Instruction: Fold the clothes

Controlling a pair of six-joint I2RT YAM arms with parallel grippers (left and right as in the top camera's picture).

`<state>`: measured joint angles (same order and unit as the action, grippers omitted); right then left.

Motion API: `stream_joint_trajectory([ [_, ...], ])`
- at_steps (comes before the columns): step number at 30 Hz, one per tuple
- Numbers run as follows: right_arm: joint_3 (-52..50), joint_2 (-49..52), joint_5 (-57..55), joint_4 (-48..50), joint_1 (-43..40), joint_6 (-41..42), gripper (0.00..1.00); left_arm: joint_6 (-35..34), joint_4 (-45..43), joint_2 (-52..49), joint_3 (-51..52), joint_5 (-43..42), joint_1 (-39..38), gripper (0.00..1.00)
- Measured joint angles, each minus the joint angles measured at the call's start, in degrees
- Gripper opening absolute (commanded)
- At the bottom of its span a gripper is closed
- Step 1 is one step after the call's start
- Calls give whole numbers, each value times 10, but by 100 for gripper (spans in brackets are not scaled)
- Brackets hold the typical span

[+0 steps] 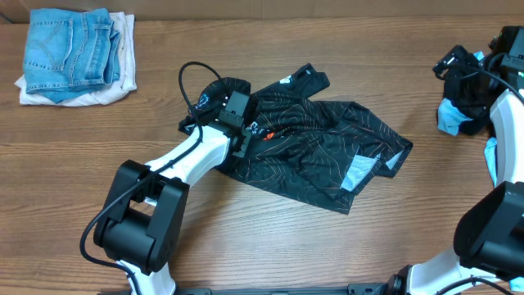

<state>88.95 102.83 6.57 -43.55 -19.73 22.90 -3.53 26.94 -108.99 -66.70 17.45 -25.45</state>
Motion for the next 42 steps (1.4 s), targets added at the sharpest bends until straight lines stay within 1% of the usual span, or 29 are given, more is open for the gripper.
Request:
stream_joint_trajectory([
  [5,0,0,0,0,0,0,100,-1,0,0,0,2,0,15],
  [7,0,0,0,0,0,0,100,-2,0,0,0,3,0,4],
  [14,0,0,0,0,0,0,100,1,-1,0,-1,4,0,4],
  [18,0,0,0,0,0,0,100,1,33,0,-27,4,0,4],
  [23,0,0,0,0,0,0,100,-2,91,0,-105,4,0,4],
  [30,0,0,0,0,0,0,100,-13,148,0,-228,4,0,4],
  [37,0,0,0,0,0,0,100,-21,168,0,-321,20,2,4],
  [42,0,0,0,0,0,0,100,-21,173,0,-353,44,8,4],
])
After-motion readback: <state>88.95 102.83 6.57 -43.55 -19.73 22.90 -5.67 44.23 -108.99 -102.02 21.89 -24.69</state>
